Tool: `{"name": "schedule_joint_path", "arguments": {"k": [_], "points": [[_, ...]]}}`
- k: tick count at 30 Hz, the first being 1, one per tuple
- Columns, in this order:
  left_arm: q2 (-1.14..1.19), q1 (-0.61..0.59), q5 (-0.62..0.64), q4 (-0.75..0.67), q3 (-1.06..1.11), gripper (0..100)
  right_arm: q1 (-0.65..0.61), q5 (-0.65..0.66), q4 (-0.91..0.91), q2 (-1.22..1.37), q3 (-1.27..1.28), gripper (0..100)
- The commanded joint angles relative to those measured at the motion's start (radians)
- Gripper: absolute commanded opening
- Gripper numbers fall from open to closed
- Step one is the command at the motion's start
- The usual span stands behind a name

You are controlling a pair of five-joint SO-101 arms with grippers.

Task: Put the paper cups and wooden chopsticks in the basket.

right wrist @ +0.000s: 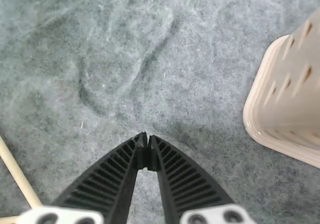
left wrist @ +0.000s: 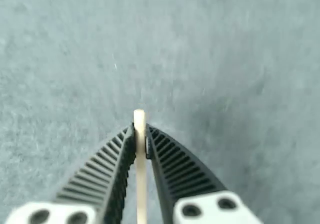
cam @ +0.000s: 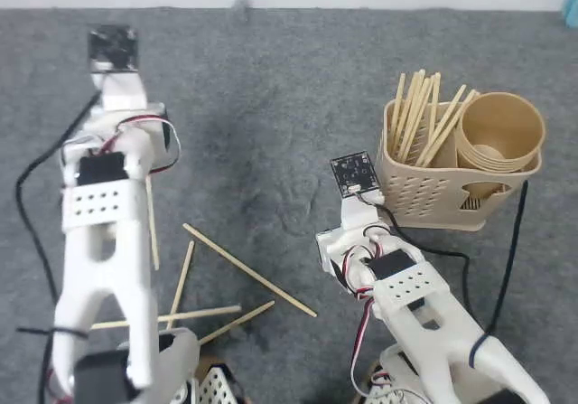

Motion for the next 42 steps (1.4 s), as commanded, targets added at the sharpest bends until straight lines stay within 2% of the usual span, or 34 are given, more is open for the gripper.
{"name": "schedule_joint_path", "arguments": {"k": [1,6,13,17,23,29,36,42], "points": [[-0.129,0.032,0.098,-0.028,-0.039,1,-0.008,0.012,-0.022,0.008,-0.068,0.9],[-0.299,0.092,0.206,-0.035,0.073,1,-0.008,0.012,-0.022,0.008,-0.068,0.9],[-0.651,0.236,0.241,-0.061,0.249,1,-0.008,0.012,-0.022,0.008,-0.068,0.8],[-0.884,0.318,0.236,-0.25,0.386,1,-0.007,0.012,-0.022,0.008,-0.068,0.8],[-1.142,0.496,0.235,-0.64,0.587,1,-0.007,0.012,-0.022,0.008,-0.068,0.8],[-1.082,0.635,0.236,-0.677,0.484,1,-0.007,0.012,-0.024,0.008,-0.068,0.9],[-0.712,0.715,0.242,-0.678,0.102,1,-0.007,0.012,-0.024,0.01,-0.068,0.9],[-0.442,0.842,0.244,-0.675,-0.183,1,-0.005,0.012,-0.024,0.01,-0.068,0.9]]}}
